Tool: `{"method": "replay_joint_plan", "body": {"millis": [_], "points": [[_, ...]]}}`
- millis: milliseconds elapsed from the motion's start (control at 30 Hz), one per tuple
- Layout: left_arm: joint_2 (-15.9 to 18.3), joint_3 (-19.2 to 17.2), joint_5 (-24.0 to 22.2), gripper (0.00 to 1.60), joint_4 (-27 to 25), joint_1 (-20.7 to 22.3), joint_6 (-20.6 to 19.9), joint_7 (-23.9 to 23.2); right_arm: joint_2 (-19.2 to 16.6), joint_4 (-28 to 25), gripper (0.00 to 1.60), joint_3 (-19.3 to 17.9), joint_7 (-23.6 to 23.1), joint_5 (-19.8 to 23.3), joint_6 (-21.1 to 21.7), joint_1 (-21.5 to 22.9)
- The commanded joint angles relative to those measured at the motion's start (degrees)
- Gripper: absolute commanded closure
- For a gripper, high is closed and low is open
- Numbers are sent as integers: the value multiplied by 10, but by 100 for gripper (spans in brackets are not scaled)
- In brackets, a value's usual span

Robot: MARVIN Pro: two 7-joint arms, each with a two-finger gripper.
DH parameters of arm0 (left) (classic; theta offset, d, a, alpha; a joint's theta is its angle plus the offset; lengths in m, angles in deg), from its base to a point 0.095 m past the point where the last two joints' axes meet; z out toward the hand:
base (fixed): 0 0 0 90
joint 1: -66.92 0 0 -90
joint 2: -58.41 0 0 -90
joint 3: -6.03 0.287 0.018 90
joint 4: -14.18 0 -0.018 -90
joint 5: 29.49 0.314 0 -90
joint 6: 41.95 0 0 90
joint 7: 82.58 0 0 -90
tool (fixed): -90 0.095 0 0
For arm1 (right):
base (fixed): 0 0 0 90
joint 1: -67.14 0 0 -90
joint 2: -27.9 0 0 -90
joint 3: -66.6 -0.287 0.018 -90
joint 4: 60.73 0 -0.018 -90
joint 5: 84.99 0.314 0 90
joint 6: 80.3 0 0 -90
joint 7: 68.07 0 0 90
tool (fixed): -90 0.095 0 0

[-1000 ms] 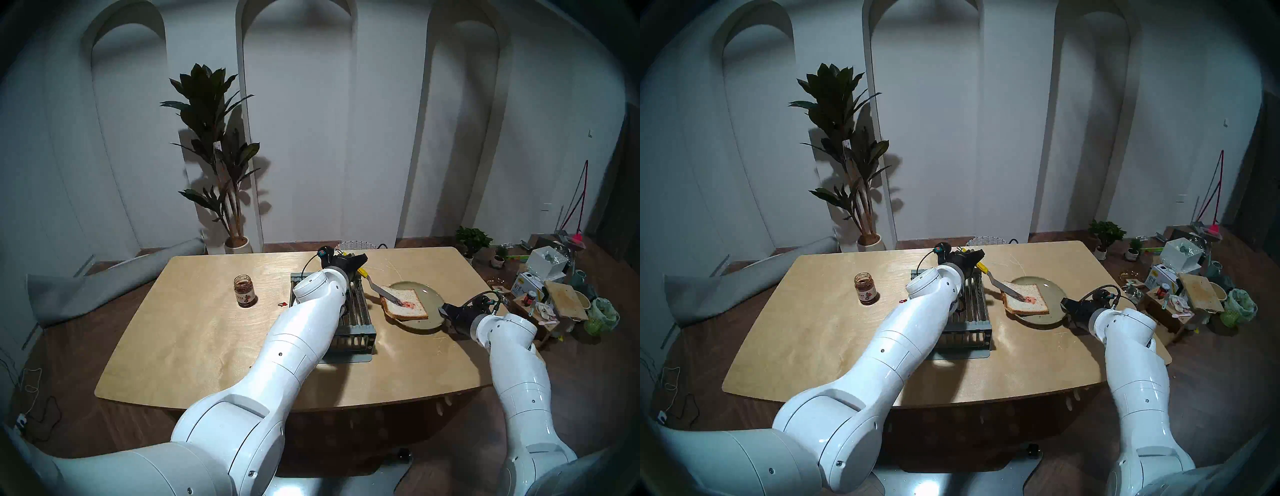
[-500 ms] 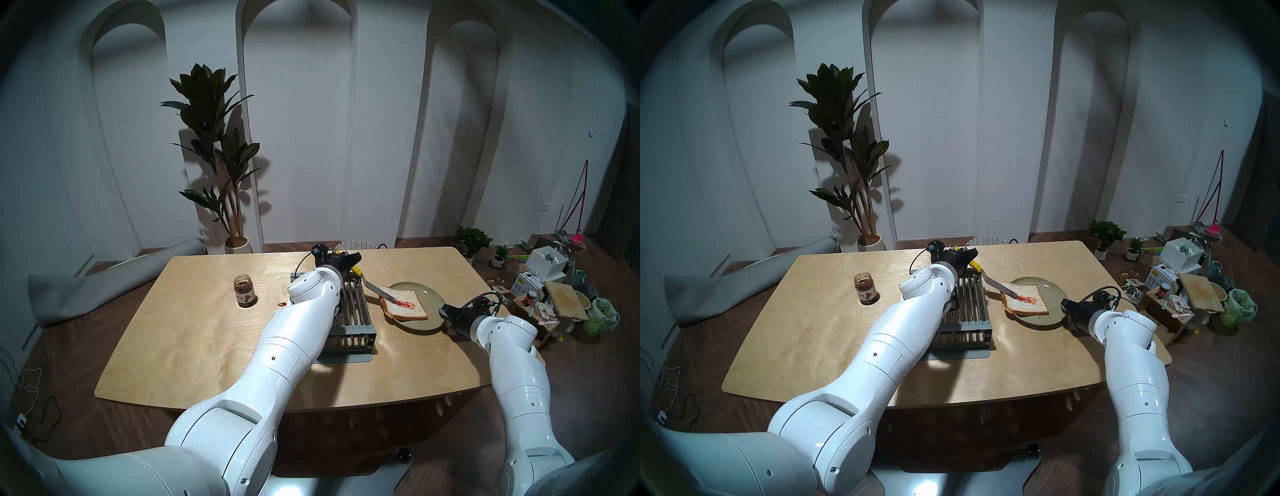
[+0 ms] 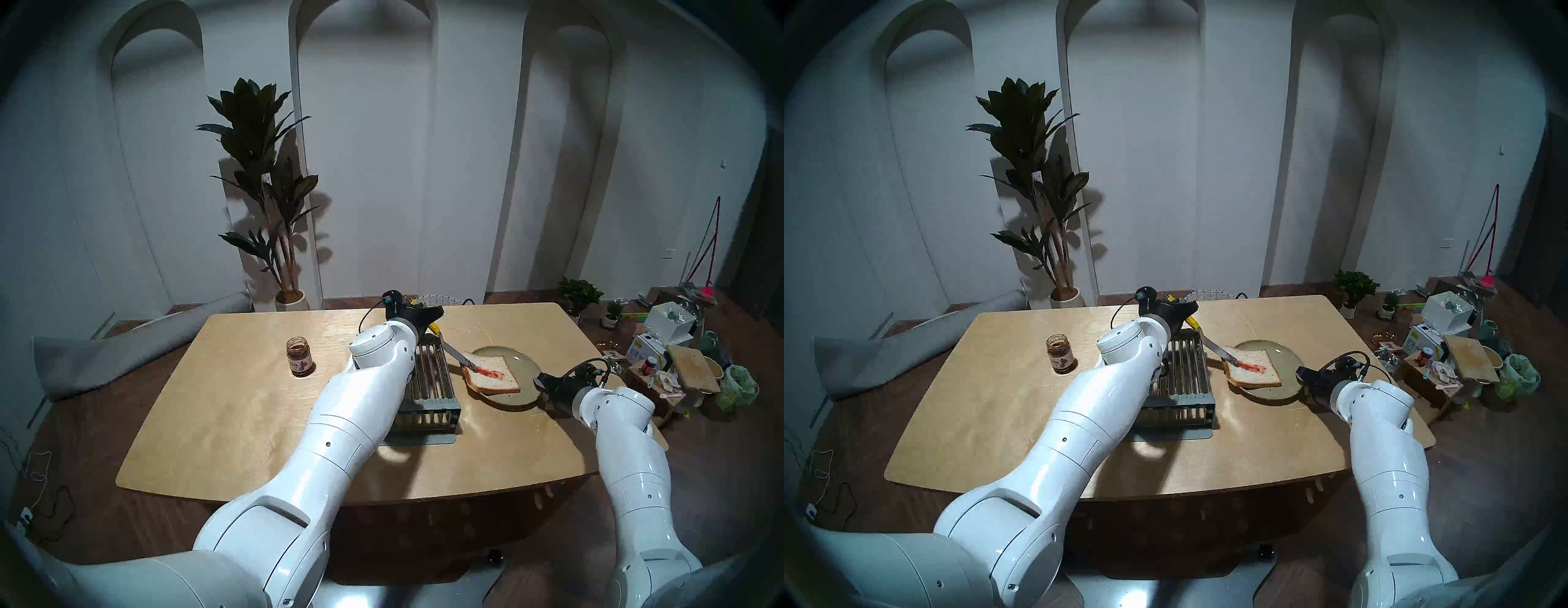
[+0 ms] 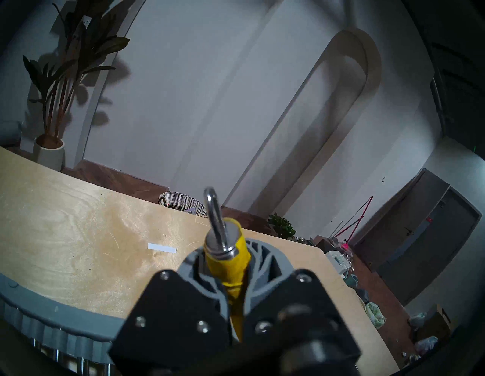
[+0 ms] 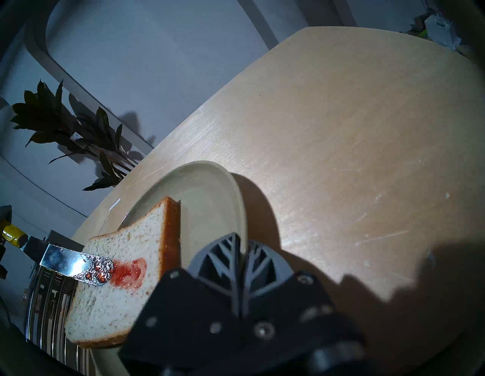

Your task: Spread jam over the slice of bread with the knife

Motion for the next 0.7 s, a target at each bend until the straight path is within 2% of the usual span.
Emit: {"method": "replay_joint_plan", "body": {"millis": [0,300,667], "points": [[10,3,9,160,-45,5,-2,2,6,7,160,8,-4,-1,-1,-2],[19,11,12,160,-65,4,-15,7,6,13,160,11,-5,-2,-3,2],[27,37,19,160,-144,-14,-14,-9,5,16,160,13,-3,-6,-5,6]]}}
